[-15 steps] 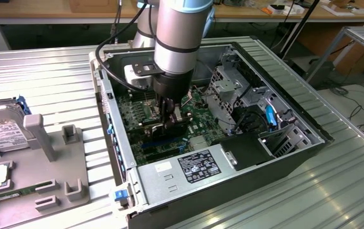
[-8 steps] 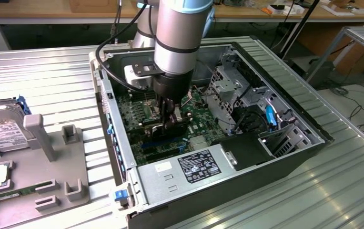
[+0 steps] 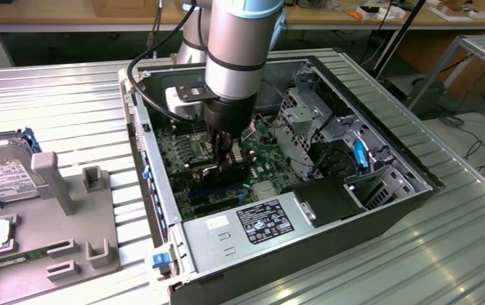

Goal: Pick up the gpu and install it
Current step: 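Insert the gpu into the slot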

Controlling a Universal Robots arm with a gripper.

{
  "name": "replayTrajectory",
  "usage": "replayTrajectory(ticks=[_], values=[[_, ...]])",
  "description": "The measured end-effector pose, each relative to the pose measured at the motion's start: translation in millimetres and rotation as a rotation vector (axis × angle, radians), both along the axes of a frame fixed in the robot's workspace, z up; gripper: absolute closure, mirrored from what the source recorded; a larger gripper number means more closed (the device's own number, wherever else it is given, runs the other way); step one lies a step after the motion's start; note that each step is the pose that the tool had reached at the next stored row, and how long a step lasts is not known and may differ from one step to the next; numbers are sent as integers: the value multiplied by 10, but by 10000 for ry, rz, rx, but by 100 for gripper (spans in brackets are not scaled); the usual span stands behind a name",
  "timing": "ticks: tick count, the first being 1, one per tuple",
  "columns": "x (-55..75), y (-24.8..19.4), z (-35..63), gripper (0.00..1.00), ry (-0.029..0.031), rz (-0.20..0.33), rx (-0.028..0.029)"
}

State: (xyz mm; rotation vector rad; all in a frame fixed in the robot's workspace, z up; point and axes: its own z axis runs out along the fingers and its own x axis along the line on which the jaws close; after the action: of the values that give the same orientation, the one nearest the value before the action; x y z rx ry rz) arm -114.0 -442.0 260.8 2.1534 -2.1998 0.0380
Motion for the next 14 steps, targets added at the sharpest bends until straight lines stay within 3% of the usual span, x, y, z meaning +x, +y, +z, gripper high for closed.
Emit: replayTrajectory(ticks=[9, 14], values=[[-1, 0, -1, 73, 0, -1, 1], [0, 0, -1, 60, -2, 0, 2]])
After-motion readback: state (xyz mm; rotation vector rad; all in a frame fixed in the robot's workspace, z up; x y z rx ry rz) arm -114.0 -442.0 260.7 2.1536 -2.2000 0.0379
